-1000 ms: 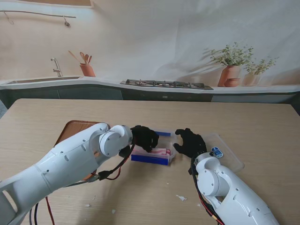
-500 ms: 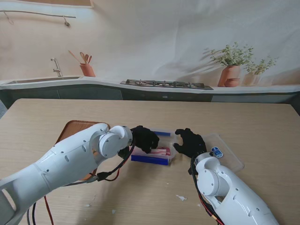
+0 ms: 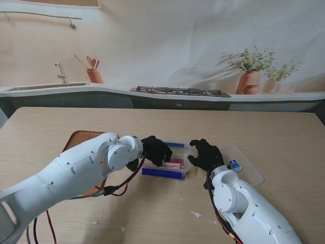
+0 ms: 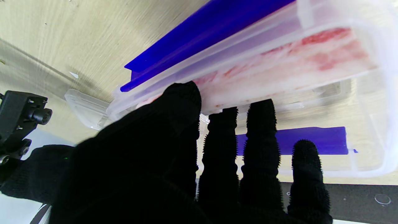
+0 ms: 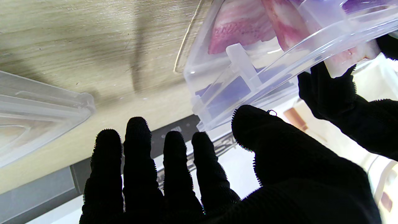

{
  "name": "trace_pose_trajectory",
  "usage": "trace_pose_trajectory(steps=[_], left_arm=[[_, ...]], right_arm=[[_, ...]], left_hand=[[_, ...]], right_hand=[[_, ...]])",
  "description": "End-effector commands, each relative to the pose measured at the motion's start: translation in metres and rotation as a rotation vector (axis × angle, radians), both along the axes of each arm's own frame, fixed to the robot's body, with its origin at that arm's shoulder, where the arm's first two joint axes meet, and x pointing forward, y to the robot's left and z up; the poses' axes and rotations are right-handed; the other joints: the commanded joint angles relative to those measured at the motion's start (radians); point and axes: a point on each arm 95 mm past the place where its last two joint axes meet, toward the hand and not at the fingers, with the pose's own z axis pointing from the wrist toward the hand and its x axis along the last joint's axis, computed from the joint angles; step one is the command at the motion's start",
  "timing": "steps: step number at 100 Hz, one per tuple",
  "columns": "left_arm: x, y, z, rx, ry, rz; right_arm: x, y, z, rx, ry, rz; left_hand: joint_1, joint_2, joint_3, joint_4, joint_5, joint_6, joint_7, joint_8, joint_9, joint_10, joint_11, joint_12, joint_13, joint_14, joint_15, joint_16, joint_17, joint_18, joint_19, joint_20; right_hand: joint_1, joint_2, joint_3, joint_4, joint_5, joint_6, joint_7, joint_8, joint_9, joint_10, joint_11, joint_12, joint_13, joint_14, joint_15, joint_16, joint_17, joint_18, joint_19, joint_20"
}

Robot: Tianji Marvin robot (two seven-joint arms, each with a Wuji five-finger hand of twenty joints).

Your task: Separate the bacon slices onto the tray

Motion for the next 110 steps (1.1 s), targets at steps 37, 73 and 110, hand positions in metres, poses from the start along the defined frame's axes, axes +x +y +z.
trace_pose_trajectory(steps=[37, 73, 110], left_arm=[[-0.0070, 0.0083, -0.0183, 0.028, -0.058, 0.005], [-0.0083, 0.0094, -0.0225, 0.042, -0.074, -0.009], [-0.0074, 0.0089, -0.0211, 0.061, -0.106, -0.027]], right_arm=[[-0.0058, 0.0038, -0.0102, 0.004, 0.039, 0.002], [-0.0056, 0.0042, -0.0104, 0.001, 0.040, 0.004], [-0.0056, 0.0040, -0.0106, 0.003, 0.041, 0.002]], left_hand=[[-0.096, -0.079, -0.047, -0.054, 0.003, 0.007, 0.066, 0.087, -0.087, -0.029, 0.140, 0.060, -0.026, 0.006, 0.087, 0.060, -0.013, 0.010, 0.057, 0.021], [-0.219, -0.069, 0.041, -0.044, -0.140, 0.011, 0.066, 0.309, -0.316, -0.050, 0.150, 0.021, -0.181, -0.020, 0.066, 0.076, -0.075, -0.015, 0.025, 0.008], [-0.280, -0.057, 0.040, -0.018, -0.178, 0.090, -0.183, 0.078, -0.498, -0.013, 0.071, -0.075, -0.332, -0.012, -0.066, -0.008, -0.089, -0.018, -0.054, 0.002]], right_hand=[[0.037, -0.006, -0.007, 0.016, 0.004, -0.006, 0.004, -0.006, 0.007, -0.008, 0.017, 0.004, 0.016, 0.016, 0.007, 0.002, 0.000, 0.009, 0.027, -0.004], [0.035, -0.006, -0.008, 0.016, 0.003, -0.007, 0.003, -0.007, 0.007, -0.010, 0.015, 0.004, 0.015, 0.016, 0.006, 0.001, -0.001, 0.011, 0.026, -0.004], [0.034, -0.007, -0.010, 0.017, 0.003, -0.007, 0.002, -0.007, 0.008, -0.009, 0.015, 0.004, 0.015, 0.017, 0.006, 0.001, -0.002, 0.010, 0.025, -0.004]])
